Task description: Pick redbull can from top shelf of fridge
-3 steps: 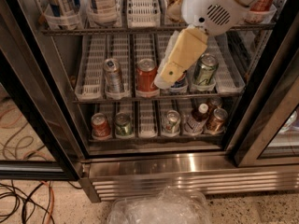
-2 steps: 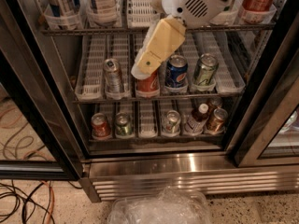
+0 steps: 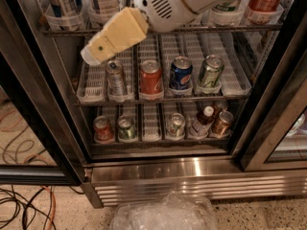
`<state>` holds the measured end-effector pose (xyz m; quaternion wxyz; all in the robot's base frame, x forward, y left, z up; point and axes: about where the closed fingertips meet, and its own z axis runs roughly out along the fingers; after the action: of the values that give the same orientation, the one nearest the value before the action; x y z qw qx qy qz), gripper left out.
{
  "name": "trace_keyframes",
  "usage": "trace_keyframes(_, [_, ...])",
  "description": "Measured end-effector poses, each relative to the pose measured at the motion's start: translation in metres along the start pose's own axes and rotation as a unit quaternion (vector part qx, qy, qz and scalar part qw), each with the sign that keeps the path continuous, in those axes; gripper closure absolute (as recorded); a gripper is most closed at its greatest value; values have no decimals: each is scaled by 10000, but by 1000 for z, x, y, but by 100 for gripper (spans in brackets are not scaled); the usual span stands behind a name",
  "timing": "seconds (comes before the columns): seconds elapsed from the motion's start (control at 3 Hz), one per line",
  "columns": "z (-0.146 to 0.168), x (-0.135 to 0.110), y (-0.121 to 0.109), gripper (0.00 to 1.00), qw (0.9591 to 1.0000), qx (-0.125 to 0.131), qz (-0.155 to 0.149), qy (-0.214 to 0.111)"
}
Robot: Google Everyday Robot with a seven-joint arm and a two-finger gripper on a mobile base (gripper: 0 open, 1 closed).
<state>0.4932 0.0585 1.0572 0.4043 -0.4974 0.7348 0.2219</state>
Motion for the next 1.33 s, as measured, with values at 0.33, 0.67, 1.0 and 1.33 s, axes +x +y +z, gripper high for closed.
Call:
trace_keyframes(0.33, [15, -23, 14, 0, 9975, -42, 482, -507])
trace_keyframes(0.67, [23, -48, 21, 0, 9907, -158, 668, -1172])
trace_keyframes(1.0, [21, -57, 26, 0, 9901, -162, 522, -1291])
trace_keyframes(1.33, [21, -57, 26, 0, 9902, -161, 524, -1287])
